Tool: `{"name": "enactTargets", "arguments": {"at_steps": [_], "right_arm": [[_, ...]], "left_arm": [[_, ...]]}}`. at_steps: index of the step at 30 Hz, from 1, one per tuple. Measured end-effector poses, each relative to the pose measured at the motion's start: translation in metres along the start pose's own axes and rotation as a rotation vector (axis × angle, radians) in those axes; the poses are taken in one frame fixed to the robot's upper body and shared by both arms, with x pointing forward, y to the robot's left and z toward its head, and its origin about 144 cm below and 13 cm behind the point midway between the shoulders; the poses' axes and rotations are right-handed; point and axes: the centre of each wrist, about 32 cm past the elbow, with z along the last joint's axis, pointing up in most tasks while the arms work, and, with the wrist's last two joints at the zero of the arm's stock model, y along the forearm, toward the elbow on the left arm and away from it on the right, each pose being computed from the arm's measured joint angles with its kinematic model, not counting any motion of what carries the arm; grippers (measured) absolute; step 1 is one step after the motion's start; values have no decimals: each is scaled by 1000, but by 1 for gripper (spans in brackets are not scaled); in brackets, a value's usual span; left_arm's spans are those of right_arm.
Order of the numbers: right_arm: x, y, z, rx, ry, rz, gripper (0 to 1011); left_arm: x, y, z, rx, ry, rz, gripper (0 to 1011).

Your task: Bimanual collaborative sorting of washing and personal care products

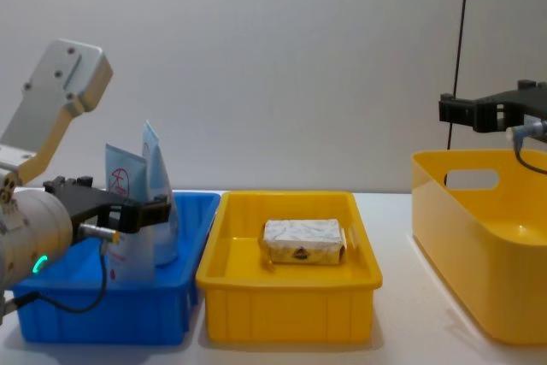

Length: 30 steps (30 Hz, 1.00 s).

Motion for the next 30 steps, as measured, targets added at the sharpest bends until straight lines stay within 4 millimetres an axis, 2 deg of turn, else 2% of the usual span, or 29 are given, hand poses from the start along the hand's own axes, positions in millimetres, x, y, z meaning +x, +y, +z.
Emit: {"name": "enactTargets", "arguments": {"at_steps": [20,30], "right_arm": [[0,0,0,1,0,1,1004],[0,0,0,1,0,1,1004]], "left_arm": [[12,-33,-19,38,43,27,996],[15,-42,-25,24,57,14,730]]}}
